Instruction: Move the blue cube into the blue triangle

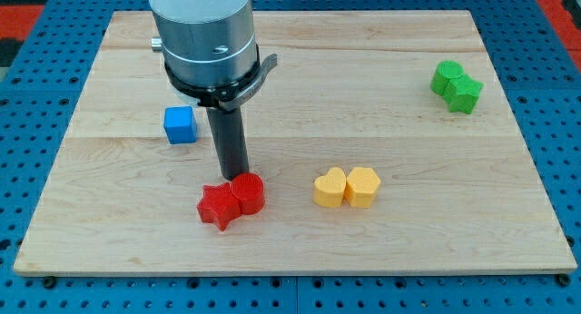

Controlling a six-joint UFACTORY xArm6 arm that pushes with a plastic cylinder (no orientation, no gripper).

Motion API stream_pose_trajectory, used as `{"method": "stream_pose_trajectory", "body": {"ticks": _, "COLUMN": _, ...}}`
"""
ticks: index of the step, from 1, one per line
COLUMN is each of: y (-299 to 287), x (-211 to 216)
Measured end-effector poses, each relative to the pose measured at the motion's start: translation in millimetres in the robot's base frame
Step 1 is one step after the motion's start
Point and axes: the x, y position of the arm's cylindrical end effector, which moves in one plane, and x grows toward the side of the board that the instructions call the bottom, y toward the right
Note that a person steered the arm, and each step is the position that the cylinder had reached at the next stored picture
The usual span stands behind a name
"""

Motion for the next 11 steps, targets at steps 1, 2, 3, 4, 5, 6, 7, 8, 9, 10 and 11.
{"method": "stream_pose_trajectory", "body": {"ticks": 1, "y": -7, "x": 0}}
{"method": "stream_pose_trajectory", "body": {"ticks": 2, "y": -9, "x": 0}}
{"method": "stream_pose_trajectory", "body": {"ticks": 3, "y": -13, "x": 0}}
{"method": "stream_pose_trajectory", "body": {"ticks": 4, "y": -15, "x": 0}}
{"method": "stream_pose_trajectory", "body": {"ticks": 5, "y": -17, "x": -3}}
{"method": "stream_pose_trajectory", "body": {"ticks": 6, "y": -36, "x": -15}}
{"method": "stream_pose_trajectory", "body": {"ticks": 7, "y": -55, "x": -24}}
{"method": "stream_pose_trajectory", "body": {"ticks": 8, "y": -59, "x": -36}}
{"method": "stream_pose_trajectory", "body": {"ticks": 9, "y": -67, "x": -49}}
{"method": "stream_pose_trajectory", "body": {"ticks": 10, "y": -80, "x": -54}}
{"method": "stream_pose_trajectory", "body": {"ticks": 11, "y": -91, "x": -67}}
